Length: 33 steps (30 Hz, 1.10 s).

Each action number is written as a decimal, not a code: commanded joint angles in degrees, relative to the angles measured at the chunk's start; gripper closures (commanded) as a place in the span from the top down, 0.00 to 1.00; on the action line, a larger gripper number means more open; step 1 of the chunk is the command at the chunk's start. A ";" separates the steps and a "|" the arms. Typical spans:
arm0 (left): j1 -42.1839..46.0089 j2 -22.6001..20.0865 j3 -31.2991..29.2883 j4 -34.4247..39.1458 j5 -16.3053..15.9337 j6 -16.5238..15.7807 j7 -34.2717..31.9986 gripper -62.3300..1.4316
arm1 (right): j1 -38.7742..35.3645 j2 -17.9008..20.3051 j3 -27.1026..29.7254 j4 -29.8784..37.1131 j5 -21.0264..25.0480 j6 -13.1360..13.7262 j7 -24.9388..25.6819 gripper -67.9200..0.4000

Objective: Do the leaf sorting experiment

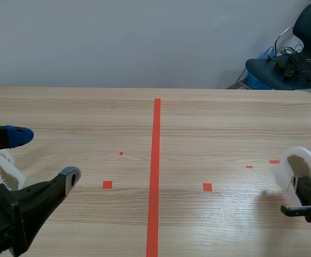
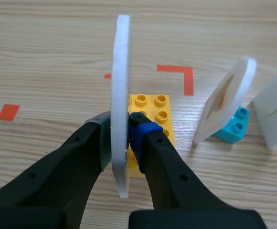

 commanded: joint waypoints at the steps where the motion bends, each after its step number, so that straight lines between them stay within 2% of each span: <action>1: -0.20 0.26 -0.24 0.35 -0.55 -0.11 -0.74 1.00 | 1.51 0.79 -0.09 0.83 0.46 -0.28 1.11 0.03; 7: -0.20 0.26 -0.24 0.35 -0.55 -0.11 -0.74 1.00 | 2.75 1.09 5.49 -4.37 0.46 -0.68 2.75 0.03; 10: -0.20 0.26 -0.24 0.35 -0.55 -0.11 -0.76 1.00 | 3.67 2.49 5.60 -8.44 0.48 -0.90 3.41 0.03; 12: -0.20 0.28 -0.24 0.35 -0.55 -0.13 -0.76 1.00 | 3.67 3.02 5.60 -10.51 0.48 -0.90 5.99 0.03; 18: -0.20 0.26 -0.24 0.35 -0.55 -0.13 -0.76 1.00 | 3.65 3.15 5.95 -10.86 0.48 -1.14 7.21 0.05; 27: -0.20 0.26 -0.24 0.35 -0.55 -0.13 -0.76 1.00 | 3.50 3.34 5.99 -10.71 0.22 -0.90 7.80 0.39; 29: -0.20 0.26 -0.24 0.35 -0.55 -0.13 -0.76 1.00 | 3.48 3.80 6.38 -9.33 0.24 0.85 9.35 0.48; 33: -0.20 0.26 -0.24 0.35 -0.55 -0.13 -0.74 1.00 | 3.23 4.28 9.53 -1.86 0.33 6.71 8.52 0.61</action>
